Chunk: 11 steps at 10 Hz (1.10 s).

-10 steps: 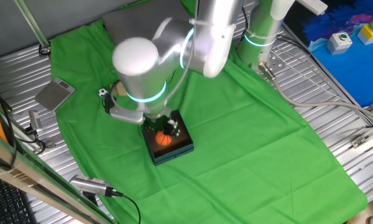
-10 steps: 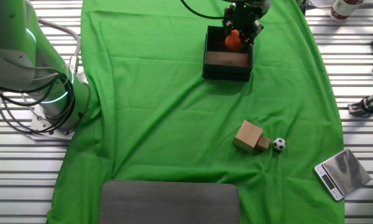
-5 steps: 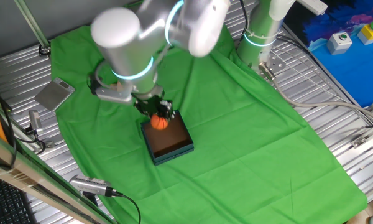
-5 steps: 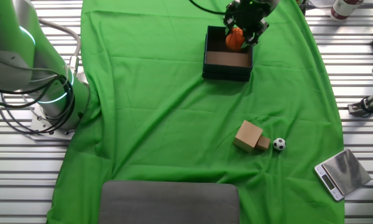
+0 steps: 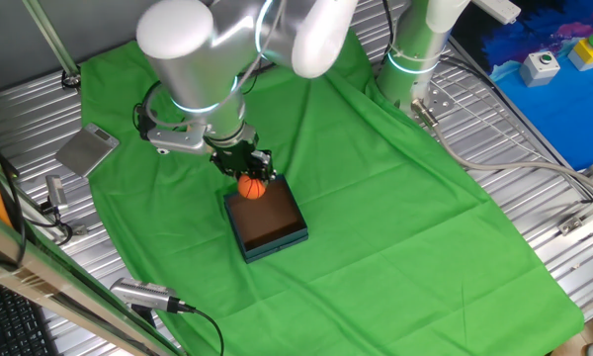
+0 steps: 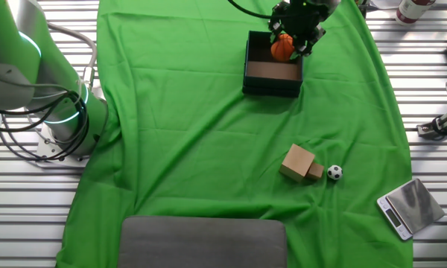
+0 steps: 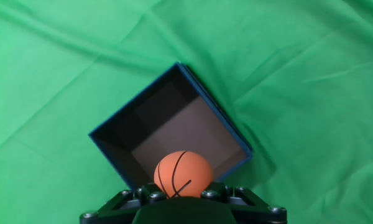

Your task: Take everything out of the gift box

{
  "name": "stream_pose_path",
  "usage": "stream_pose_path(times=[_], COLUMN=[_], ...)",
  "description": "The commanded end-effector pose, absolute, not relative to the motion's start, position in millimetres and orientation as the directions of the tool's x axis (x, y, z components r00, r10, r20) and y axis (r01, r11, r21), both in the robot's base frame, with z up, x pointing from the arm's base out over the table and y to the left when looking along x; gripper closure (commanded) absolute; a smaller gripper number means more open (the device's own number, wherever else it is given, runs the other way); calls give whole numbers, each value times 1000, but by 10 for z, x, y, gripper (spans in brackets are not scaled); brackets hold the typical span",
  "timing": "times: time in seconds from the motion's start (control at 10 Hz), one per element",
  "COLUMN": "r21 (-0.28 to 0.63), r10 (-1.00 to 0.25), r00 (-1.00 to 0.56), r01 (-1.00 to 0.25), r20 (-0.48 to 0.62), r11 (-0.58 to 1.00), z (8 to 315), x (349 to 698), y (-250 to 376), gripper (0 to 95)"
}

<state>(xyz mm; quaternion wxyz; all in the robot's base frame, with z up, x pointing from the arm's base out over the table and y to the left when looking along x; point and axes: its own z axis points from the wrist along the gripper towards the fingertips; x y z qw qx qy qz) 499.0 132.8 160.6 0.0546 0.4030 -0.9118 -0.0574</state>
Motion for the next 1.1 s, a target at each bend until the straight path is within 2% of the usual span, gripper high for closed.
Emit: stream_pose_path(times=[0.1, 0.6, 1.1], r21=[145, 163, 178], r10=[-735, -673, -676], r00=[-674, -736, -732], r01=[-722, -657, -657], r20=[77, 73, 85], r11=[677, 736, 733], z=[1606, 1606, 1606], x=[4981, 4981, 4981], y=[1326, 1326, 1326], gripper=[950, 950, 950])
